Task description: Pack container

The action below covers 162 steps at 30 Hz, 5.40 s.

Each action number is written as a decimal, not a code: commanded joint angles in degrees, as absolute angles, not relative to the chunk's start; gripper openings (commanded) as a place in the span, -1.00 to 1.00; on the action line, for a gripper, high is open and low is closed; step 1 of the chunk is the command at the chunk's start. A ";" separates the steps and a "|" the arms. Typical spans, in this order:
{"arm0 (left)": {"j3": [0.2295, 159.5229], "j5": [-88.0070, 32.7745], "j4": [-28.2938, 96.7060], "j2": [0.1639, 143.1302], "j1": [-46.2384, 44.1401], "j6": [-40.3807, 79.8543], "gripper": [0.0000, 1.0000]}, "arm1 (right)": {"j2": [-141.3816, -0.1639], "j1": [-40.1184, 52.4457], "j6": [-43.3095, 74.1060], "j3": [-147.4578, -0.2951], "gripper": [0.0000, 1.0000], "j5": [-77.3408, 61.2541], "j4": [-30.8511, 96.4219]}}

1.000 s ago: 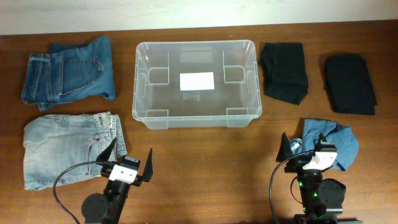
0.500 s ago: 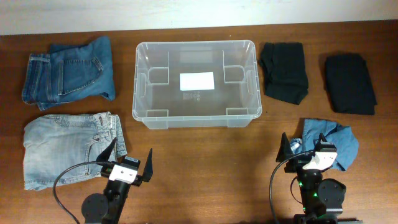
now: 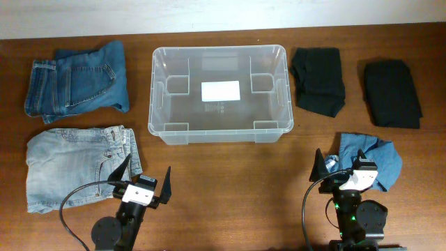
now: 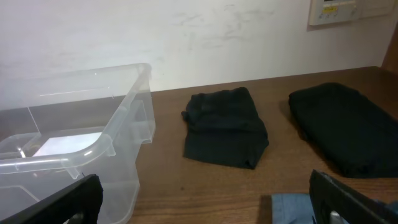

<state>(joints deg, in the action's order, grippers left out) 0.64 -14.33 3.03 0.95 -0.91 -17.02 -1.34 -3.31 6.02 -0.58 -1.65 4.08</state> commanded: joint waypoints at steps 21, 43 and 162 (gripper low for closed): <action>0.54 -14.15 3.49 0.78 -0.58 -17.67 0.98 | -1.43 -3.01 6.92 -0.32 0.97 -15.38 -5.80; 0.54 -14.15 3.49 0.78 -0.58 -17.65 0.98 | -68.58 -11.84 -8.36 -86.63 0.97 -12.21 46.33; 0.54 -14.15 3.49 0.78 -0.58 -17.65 0.99 | -144.57 -13.30 2.44 -120.88 -0.83 -13.80 61.71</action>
<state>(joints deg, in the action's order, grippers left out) 0.64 -14.15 3.05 1.10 -0.86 -17.02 -141.45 -11.73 -1.54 -120.33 -11.27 59.75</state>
